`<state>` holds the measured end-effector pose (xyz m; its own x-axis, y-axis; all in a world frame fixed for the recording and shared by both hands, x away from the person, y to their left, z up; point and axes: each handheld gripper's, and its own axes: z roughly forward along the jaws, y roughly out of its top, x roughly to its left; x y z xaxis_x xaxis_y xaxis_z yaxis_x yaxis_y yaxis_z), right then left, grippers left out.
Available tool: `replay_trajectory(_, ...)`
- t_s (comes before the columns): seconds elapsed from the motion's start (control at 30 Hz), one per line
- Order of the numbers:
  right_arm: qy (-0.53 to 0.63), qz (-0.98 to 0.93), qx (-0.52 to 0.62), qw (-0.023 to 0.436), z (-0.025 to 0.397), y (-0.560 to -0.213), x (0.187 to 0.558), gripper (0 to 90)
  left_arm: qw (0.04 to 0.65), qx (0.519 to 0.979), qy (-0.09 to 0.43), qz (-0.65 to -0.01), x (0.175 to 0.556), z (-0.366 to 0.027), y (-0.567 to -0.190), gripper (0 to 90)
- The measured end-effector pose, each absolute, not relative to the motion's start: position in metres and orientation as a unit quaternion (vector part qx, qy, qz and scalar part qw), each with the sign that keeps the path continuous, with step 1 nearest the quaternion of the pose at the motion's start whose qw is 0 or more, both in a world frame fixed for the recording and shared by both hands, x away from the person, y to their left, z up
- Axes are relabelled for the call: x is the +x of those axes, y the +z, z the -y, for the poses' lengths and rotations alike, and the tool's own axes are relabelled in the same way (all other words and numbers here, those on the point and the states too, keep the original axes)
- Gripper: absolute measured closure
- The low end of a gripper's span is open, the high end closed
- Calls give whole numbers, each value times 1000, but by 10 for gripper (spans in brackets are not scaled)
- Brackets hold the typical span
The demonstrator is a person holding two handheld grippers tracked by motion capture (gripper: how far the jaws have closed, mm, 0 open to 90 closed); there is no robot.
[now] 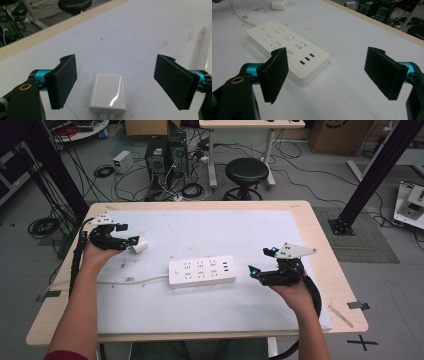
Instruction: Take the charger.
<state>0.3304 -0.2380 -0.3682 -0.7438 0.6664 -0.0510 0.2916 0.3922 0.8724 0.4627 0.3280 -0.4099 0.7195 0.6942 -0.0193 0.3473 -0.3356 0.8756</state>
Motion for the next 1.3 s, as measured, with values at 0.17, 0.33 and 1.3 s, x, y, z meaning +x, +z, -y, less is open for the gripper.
replay_trajectory(0.17, 462, -812, 298, 197, 234, -368, 331, 199, 459, 809, 166, -328, 469, -327, -425, 187)
replay_trajectory(0.33, 460, -814, 294, 198, 232, -367, 331, 198, 444, 816, 164, -332, 474, -324, -436, 187)
replay_trajectory(1.3, 458, -813, 300, 197, 234, -370, 332, 199, 392, 840, 164, -338, 480, -316, -450, 319)
